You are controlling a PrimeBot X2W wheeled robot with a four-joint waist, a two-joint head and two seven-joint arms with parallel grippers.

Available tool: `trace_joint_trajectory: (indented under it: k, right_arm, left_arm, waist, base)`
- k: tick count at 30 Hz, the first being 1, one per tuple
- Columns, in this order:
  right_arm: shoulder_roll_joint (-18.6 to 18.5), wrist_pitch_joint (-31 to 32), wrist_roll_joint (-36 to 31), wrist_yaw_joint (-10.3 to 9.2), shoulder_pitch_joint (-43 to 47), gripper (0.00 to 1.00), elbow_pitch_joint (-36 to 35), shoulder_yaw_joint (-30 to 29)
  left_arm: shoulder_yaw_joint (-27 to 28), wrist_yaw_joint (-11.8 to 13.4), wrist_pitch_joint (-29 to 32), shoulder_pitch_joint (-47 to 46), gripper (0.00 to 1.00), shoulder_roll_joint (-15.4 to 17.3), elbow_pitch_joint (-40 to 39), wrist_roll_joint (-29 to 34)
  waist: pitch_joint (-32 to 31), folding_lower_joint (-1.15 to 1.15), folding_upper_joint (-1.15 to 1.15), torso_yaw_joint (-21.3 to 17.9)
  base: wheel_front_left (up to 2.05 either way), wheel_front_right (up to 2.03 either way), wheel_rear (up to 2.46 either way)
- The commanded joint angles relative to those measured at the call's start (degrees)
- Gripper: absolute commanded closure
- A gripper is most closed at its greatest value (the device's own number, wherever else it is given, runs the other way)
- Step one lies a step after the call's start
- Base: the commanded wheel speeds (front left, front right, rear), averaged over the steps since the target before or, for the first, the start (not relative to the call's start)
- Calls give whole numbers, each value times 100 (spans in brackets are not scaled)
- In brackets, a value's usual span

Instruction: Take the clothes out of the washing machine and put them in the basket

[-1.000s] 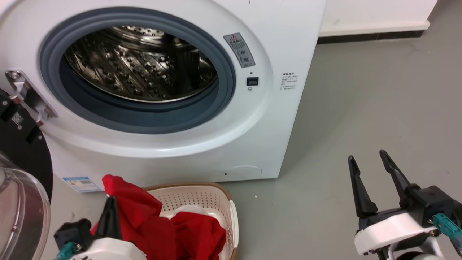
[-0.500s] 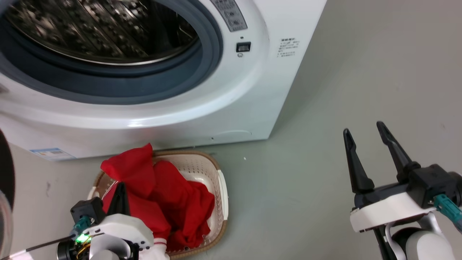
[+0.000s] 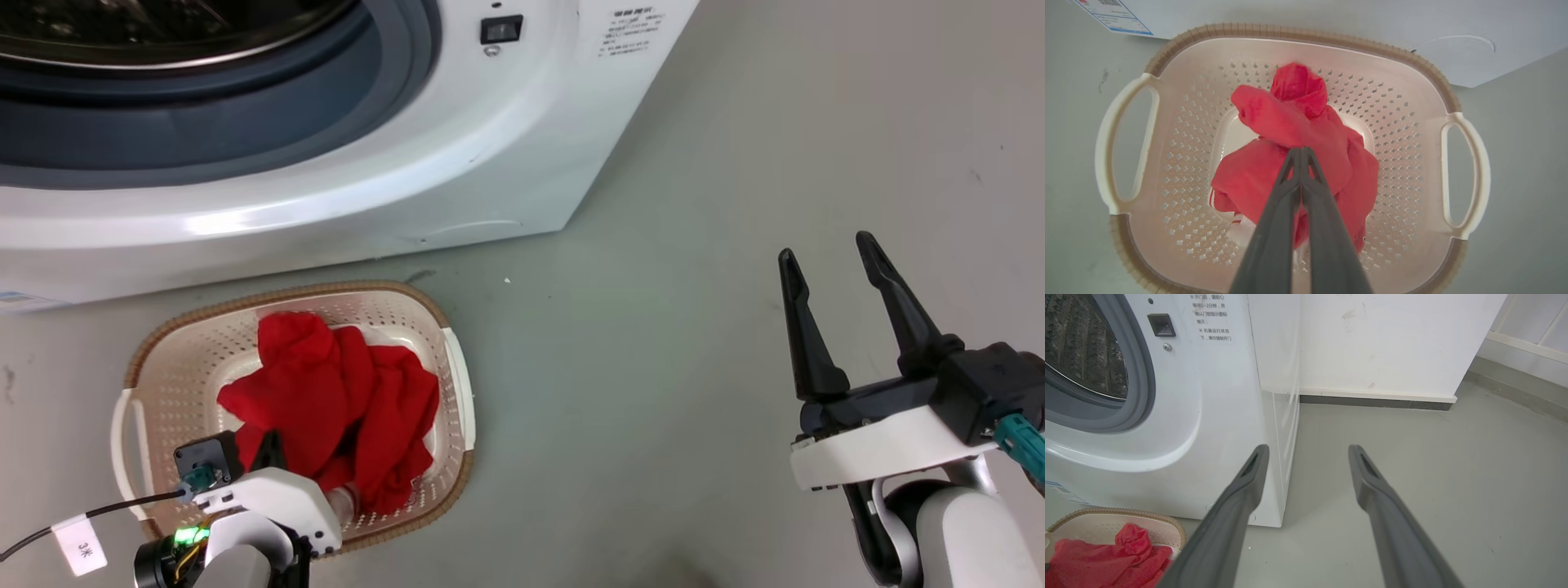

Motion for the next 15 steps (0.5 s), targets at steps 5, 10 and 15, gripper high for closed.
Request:
trace_joint_trajectory:
  k: [5,10,15]
  right_arm:
    - [0,-119,45,-4,-175,0,119,24]
    - [2,-193,101,-4,-236,0,225,19]
    - [1,-222,96,-4,-243,0,315,14]
  left_arm:
    - [-16,-168,-19,-315,100,-41,832,136]
    - [-28,-292,-20,-444,74,-92,1424,184]
    - [26,-381,-20,-439,0,-189,1666,177]
  waist:
    - [229,-1,0,-173]
    - [223,-1,0,-198]
    - [45,-1,0,-157]
  base:
    - [0,0,0]
    - [0,0,0]
    - [0,0,0]
